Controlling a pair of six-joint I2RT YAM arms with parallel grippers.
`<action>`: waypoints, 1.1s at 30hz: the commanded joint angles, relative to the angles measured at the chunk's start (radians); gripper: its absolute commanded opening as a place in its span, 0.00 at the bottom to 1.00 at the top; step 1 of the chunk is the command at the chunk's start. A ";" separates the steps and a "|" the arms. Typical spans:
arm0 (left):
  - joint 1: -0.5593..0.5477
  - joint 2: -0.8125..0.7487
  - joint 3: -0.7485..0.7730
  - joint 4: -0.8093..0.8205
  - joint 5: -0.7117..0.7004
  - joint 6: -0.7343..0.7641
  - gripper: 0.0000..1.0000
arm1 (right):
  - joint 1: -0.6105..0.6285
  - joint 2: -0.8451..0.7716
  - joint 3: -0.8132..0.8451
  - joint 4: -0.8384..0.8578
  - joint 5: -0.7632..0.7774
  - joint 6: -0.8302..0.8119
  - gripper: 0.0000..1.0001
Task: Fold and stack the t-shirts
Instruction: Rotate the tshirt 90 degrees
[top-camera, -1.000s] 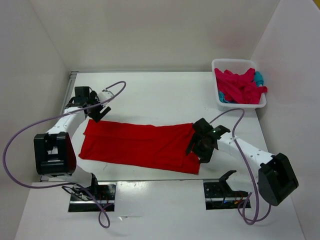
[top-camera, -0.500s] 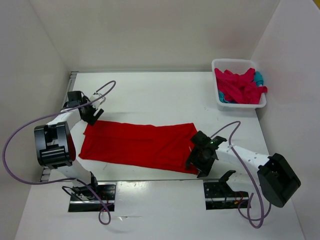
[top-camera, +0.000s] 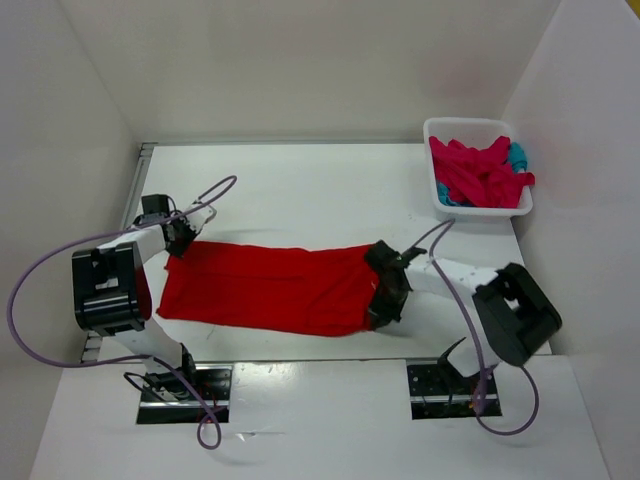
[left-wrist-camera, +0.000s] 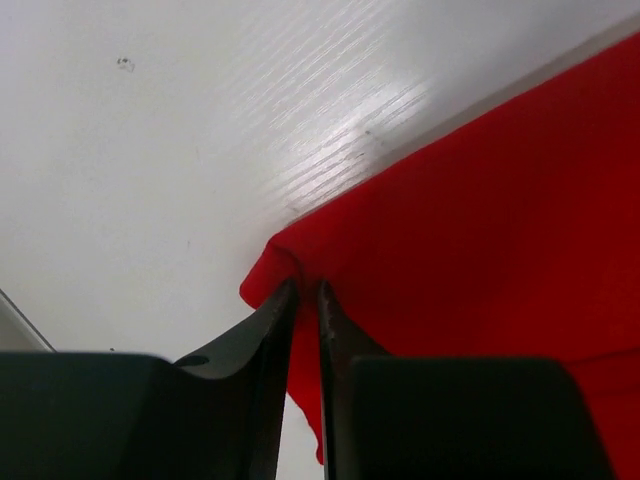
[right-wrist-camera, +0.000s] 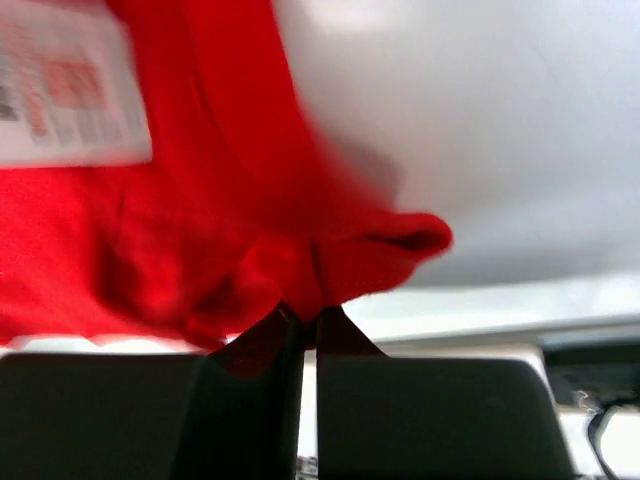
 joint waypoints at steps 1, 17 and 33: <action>0.033 -0.012 -0.012 -0.006 -0.002 -0.009 0.21 | -0.082 0.127 0.135 0.093 0.115 -0.149 0.00; 0.065 -0.112 0.037 -0.316 -0.020 -0.092 0.25 | -0.311 0.911 1.311 -0.043 0.304 -0.620 0.00; 0.034 -0.235 -0.069 -0.477 -0.042 -0.112 0.38 | -0.340 1.303 2.247 -0.301 0.434 -0.706 0.66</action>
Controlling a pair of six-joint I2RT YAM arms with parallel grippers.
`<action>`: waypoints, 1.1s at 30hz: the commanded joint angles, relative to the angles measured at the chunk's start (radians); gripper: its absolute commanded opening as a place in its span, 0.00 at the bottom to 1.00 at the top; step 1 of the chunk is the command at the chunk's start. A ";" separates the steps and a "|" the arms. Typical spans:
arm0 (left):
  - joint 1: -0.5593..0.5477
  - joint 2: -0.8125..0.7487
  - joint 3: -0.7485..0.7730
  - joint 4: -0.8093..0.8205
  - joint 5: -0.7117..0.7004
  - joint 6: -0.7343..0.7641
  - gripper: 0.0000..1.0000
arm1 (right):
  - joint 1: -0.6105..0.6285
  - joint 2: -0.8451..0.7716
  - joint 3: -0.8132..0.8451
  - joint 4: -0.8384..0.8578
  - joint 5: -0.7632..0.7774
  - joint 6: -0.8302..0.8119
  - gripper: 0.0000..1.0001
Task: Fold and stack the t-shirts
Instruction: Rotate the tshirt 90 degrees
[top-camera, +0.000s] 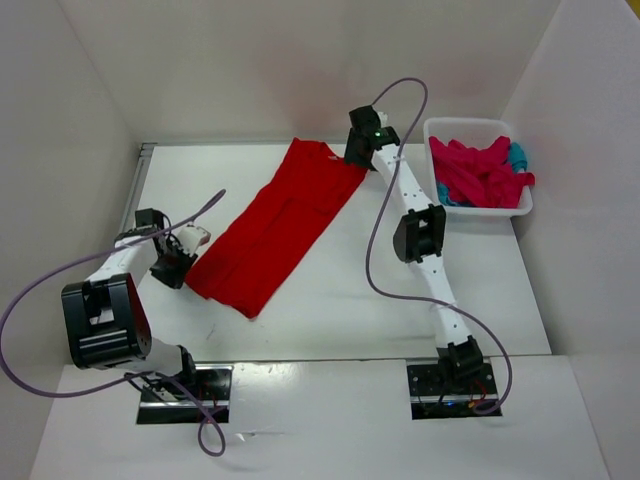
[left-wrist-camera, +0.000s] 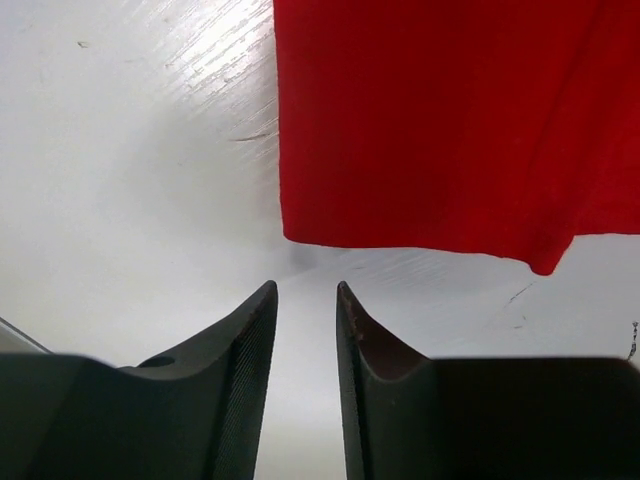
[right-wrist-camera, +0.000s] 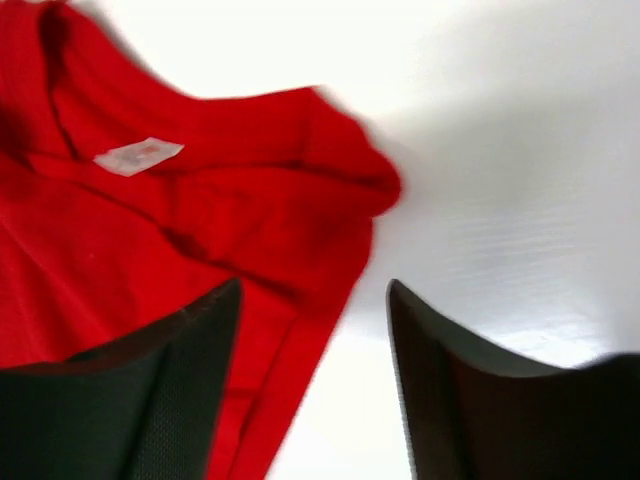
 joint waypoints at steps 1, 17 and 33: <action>-0.002 -0.036 -0.004 -0.033 0.028 -0.041 0.38 | -0.019 -0.125 -0.017 -0.074 0.082 -0.036 0.71; 0.183 -0.139 0.145 -0.161 0.210 -0.130 0.65 | 0.456 -0.887 -0.664 -0.159 0.322 0.114 1.00; 0.156 -0.144 0.148 -0.105 0.310 -0.227 0.74 | 0.713 -1.154 -1.588 0.502 -0.114 0.645 0.93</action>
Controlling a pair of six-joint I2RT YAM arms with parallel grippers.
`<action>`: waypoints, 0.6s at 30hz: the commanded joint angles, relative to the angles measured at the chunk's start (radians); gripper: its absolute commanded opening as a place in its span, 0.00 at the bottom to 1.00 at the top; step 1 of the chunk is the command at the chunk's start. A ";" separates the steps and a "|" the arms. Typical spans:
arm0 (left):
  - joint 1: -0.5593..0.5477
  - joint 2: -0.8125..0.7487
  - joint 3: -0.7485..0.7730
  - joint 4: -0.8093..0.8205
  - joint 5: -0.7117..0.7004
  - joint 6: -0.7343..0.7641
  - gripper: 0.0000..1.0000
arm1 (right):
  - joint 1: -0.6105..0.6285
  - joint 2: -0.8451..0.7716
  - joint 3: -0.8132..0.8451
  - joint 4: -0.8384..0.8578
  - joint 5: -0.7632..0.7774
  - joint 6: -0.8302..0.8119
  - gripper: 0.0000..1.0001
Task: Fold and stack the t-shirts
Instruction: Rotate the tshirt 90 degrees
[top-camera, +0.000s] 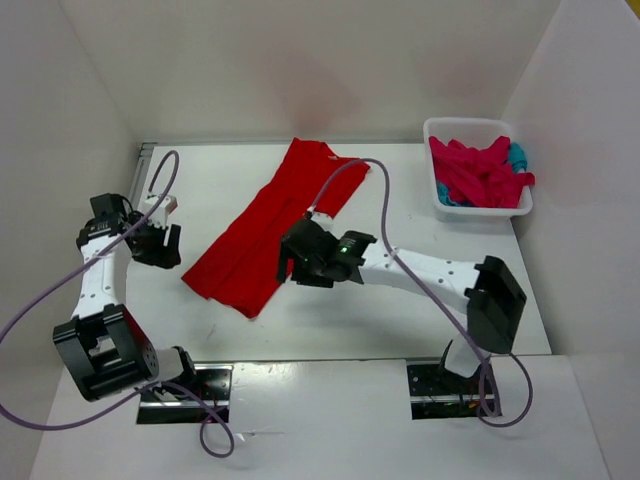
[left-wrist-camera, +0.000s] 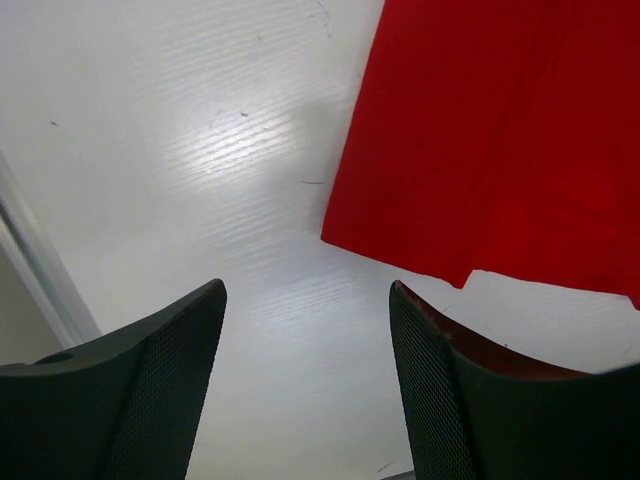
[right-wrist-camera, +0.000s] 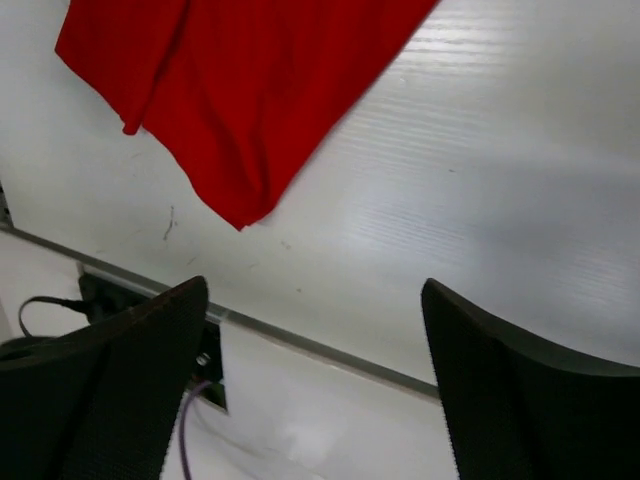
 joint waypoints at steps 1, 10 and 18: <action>-0.019 0.051 -0.028 0.009 0.040 -0.038 0.74 | 0.021 0.082 0.010 0.180 -0.060 0.148 0.87; -0.019 0.064 -0.051 0.063 0.040 -0.037 0.74 | 0.102 0.448 0.285 0.120 -0.122 0.183 0.71; -0.019 0.055 -0.071 0.063 0.040 0.013 0.75 | 0.102 0.563 0.308 0.143 -0.198 0.196 0.68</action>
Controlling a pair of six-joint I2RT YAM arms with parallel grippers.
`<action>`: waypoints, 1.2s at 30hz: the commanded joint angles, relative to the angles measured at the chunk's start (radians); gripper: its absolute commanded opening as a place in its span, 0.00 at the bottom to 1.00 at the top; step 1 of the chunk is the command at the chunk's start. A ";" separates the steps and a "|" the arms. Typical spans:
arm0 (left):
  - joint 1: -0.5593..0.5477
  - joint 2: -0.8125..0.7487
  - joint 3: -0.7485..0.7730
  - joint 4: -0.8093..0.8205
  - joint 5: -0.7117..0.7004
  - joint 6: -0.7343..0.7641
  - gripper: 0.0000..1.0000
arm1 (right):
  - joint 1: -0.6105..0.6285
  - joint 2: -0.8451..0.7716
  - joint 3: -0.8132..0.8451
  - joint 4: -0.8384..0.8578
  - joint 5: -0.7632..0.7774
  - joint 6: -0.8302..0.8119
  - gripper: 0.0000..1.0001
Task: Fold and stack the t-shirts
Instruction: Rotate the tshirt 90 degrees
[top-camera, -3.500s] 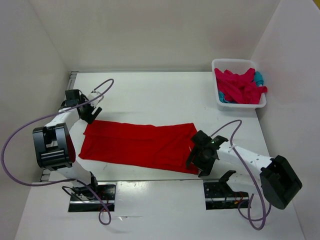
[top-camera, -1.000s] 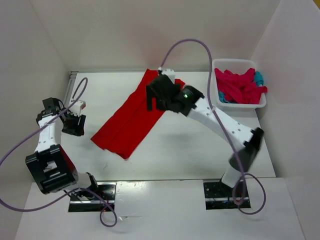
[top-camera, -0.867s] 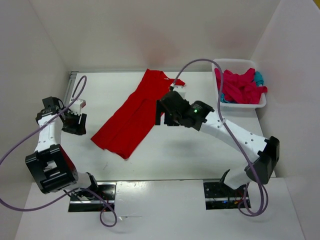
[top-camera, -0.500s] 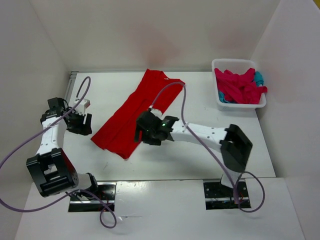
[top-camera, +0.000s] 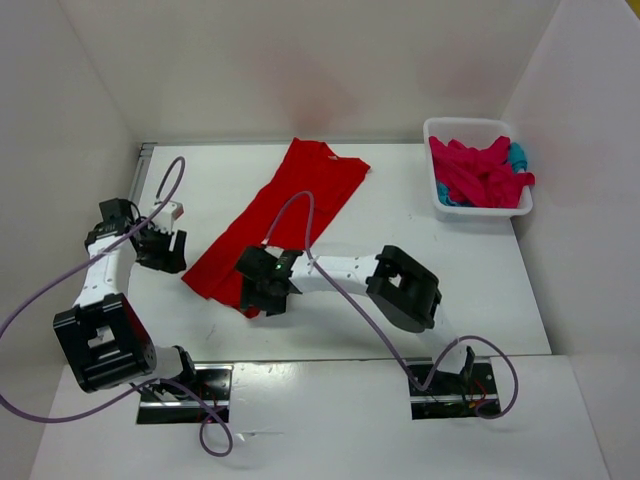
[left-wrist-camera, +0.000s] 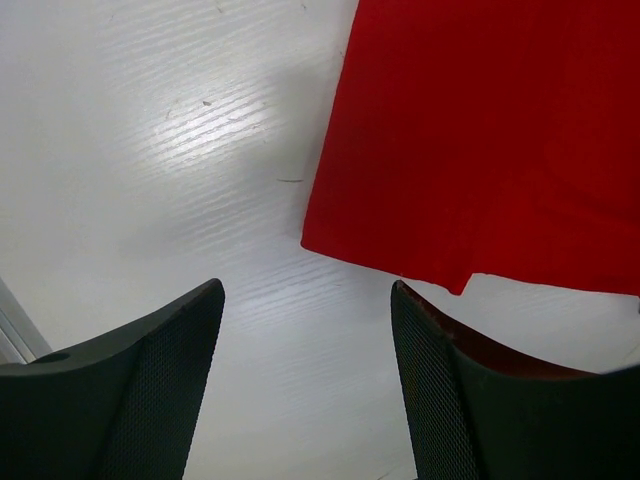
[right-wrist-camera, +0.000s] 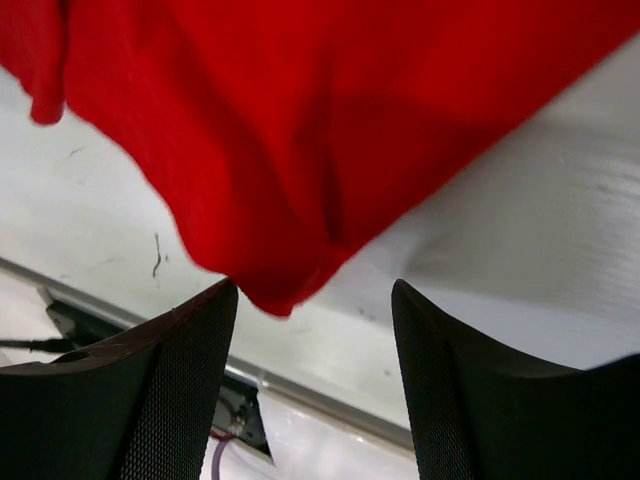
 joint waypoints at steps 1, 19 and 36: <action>-0.001 -0.004 -0.010 0.010 0.044 0.035 0.75 | -0.004 0.058 0.070 0.022 -0.045 0.022 0.68; -0.031 -0.033 0.015 -0.036 0.035 0.102 0.75 | 0.008 -0.075 -0.147 0.010 -0.056 0.054 0.00; -0.586 -0.210 0.050 -0.080 -0.157 0.286 0.76 | 0.017 -0.746 -0.734 -0.233 -0.048 0.124 0.62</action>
